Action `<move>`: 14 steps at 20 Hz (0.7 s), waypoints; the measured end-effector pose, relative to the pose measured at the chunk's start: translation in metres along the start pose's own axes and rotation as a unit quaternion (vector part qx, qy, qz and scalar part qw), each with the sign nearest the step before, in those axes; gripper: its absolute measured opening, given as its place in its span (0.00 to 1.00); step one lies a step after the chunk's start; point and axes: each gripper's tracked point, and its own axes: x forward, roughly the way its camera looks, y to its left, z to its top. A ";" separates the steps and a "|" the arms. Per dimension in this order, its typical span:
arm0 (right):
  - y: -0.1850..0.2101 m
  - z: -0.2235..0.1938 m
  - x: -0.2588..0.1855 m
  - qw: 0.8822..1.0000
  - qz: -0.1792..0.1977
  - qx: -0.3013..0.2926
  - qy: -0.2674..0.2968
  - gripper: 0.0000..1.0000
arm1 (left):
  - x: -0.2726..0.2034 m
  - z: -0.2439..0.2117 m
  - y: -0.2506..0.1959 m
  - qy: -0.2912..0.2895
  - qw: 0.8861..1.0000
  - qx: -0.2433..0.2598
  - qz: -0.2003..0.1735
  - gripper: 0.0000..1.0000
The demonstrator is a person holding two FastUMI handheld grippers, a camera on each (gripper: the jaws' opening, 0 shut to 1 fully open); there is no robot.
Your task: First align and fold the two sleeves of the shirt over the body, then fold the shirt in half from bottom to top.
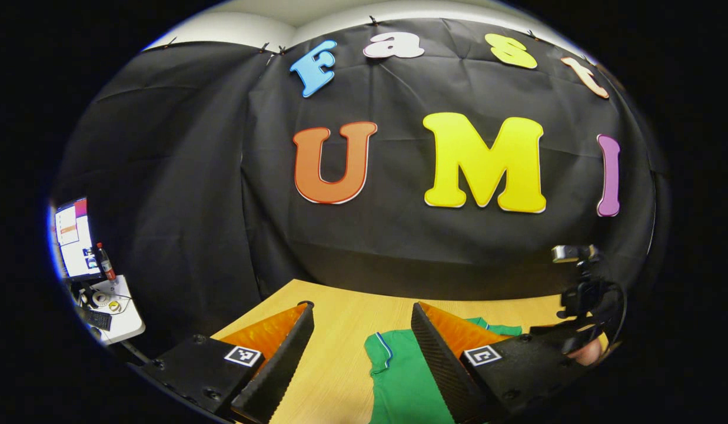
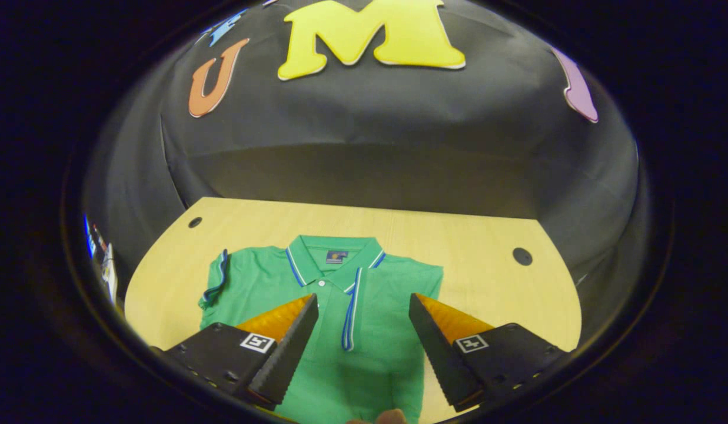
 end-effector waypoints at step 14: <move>-0.083 0.007 -0.174 0.993 -0.092 -0.001 -0.071 0.96 | 0.138 -0.188 -0.023 0.137 0.988 0.034 -0.063 1.00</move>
